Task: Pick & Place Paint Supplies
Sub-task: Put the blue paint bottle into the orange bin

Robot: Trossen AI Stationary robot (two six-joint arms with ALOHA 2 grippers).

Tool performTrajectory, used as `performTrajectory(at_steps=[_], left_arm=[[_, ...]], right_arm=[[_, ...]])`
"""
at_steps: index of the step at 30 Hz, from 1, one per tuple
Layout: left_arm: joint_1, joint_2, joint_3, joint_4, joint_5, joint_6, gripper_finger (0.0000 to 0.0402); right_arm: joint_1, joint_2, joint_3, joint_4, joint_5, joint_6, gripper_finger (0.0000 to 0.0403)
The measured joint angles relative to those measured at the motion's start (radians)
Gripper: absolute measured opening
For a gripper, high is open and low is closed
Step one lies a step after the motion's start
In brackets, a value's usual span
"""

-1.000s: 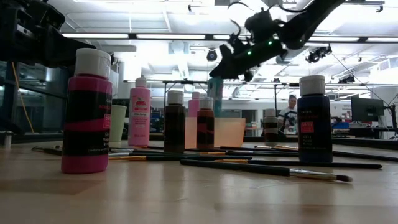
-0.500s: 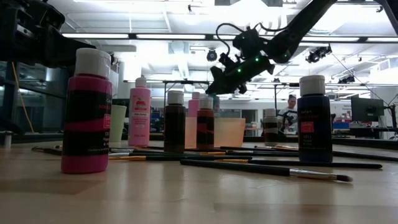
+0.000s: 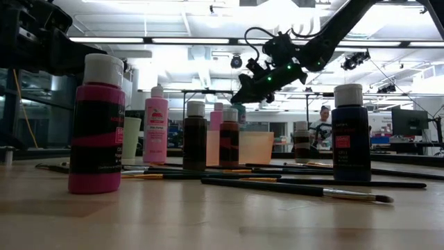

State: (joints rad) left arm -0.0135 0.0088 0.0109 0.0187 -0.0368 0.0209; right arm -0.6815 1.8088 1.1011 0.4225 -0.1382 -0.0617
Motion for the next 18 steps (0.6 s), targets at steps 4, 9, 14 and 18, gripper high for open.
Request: performTrajectory(at_steps=[4, 9, 14, 18], left_arm=[[0.000, 0.000, 0.000, 0.000, -0.003, 0.000, 0.0088], [0.000, 0.000, 0.000, 0.000, -0.003, 0.000, 0.0088], [0.000, 0.000, 0.000, 0.000, -0.003, 0.000, 0.0088], [0.000, 0.000, 0.000, 0.000, -0.003, 0.000, 0.0088]], right_arm=[[-0.009, 0.008, 0.000, 0.004, -0.047, -0.010, 0.0121], [-0.005, 0.057, 0.000, 0.038, -0.088, -0.013, 0.0127], [-0.006, 0.079, 0.000, 0.073, -0.081, -0.011, 0.0122], [-0.006, 0.082, 0.000, 0.098, -0.078, -0.011, 0.0126]])
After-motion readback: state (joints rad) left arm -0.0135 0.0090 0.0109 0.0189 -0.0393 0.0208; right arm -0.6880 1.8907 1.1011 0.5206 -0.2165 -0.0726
